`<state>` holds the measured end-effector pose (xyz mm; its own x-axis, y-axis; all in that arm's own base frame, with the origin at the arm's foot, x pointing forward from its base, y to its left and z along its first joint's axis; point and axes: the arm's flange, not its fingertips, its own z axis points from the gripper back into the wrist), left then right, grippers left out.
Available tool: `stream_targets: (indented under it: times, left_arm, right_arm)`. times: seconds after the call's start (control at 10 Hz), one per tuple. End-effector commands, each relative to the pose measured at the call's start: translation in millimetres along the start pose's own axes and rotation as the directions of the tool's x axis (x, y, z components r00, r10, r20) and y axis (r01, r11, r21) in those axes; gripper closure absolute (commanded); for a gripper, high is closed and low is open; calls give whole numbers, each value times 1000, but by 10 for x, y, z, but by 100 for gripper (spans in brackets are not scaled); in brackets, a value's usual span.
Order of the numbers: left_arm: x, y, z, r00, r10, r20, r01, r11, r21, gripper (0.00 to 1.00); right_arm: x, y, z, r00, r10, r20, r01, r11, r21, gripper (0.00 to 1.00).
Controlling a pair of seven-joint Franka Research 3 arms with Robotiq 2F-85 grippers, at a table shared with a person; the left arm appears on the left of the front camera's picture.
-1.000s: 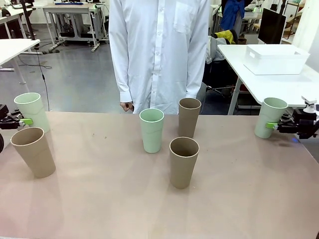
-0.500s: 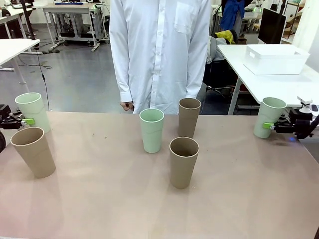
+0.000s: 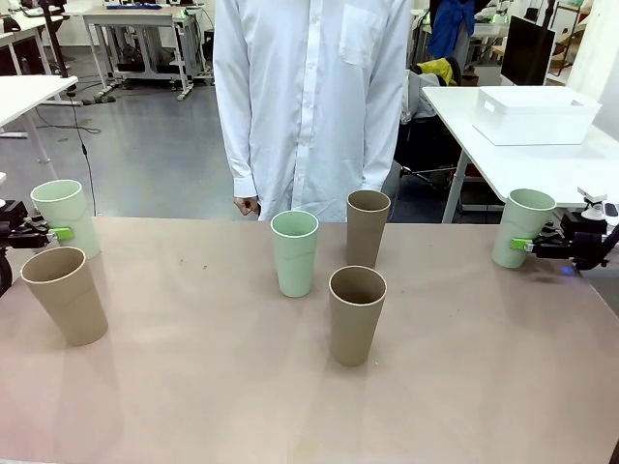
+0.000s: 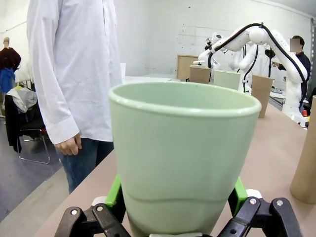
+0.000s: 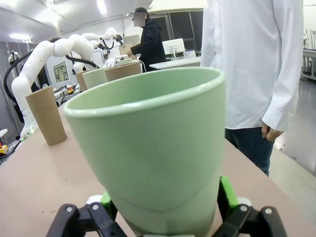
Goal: Stack the cups and store them in the basket.
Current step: Pick up two Reusable plastic cups , one in each hand.
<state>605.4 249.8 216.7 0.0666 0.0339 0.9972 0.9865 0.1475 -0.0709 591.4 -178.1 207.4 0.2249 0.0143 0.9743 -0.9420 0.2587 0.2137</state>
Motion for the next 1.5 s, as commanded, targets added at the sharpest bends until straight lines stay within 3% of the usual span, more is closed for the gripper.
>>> stream_targets:
  times: [0.0, 1.4]
  left_arm:
    - [46, -100, -90, 1000, 4, 10, -4, 1000, 3, 0]
    - [-39, -16, -17, 1000, 15, 8, -15, 1000, -5, 0]
  right_arm:
    - [55, -23, -31, 1000, -21, -2, 21, 1000, 10, 0]
    - [101, -1, -18, 999, -24, 37, 22, 999, 45, 0]
